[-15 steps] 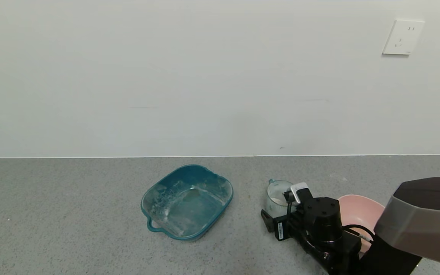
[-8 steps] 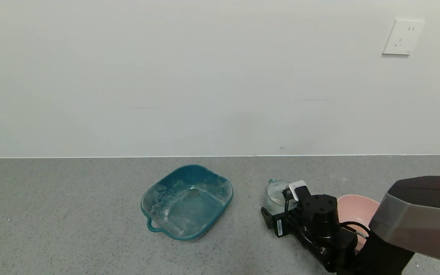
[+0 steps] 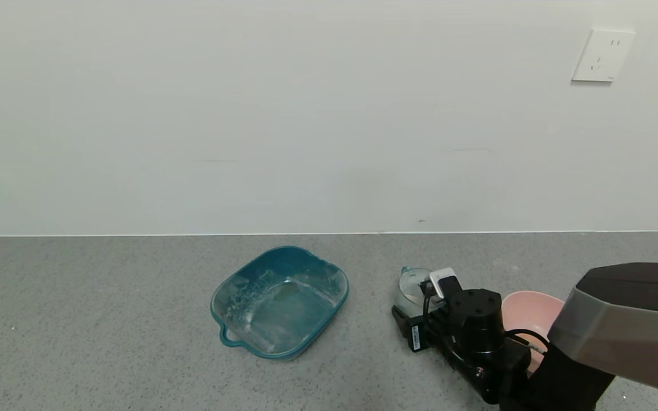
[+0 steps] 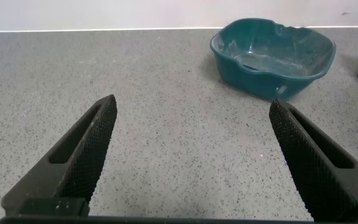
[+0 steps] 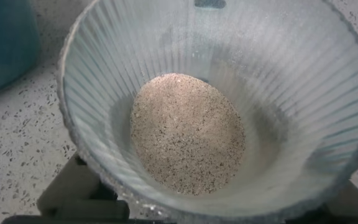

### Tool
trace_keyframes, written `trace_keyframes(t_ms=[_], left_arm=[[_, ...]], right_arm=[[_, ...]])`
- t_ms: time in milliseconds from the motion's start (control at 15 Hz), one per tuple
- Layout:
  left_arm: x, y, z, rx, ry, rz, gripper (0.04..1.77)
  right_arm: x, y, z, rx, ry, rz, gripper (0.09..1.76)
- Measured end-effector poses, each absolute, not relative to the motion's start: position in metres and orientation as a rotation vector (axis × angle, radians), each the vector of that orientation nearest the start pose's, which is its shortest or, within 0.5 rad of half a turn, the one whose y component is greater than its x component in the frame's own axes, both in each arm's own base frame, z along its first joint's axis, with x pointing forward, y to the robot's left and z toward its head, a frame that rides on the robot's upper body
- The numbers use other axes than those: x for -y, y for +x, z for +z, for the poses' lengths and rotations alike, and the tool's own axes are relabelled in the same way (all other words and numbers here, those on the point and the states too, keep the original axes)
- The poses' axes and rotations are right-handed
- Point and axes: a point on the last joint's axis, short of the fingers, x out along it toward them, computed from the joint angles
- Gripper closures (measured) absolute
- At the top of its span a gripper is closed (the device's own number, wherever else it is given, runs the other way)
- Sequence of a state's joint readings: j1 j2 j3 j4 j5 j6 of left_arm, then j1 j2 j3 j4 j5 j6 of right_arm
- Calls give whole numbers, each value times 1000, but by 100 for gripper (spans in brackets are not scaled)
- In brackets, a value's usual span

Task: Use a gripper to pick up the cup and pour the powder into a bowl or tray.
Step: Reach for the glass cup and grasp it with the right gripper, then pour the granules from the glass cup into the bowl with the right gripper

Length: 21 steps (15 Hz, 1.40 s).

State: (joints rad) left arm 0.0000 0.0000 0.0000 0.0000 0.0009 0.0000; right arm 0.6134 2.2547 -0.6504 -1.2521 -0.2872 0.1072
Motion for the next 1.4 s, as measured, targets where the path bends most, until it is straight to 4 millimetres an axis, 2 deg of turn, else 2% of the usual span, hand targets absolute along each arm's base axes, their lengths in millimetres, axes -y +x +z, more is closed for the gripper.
trace_keyframes(t_ms=[867,1133,1400], left_arm=[[0,-23,75,0,0,1,5],[0,-23,75,0,0,1,5],[0,-23,75,0,0,1,5]], right_arm=[[-197,293,28,-320,-47,310,50],[-195,292,45,-294,-82,319,50],[-187,289,85,-295,-90,322,50]])
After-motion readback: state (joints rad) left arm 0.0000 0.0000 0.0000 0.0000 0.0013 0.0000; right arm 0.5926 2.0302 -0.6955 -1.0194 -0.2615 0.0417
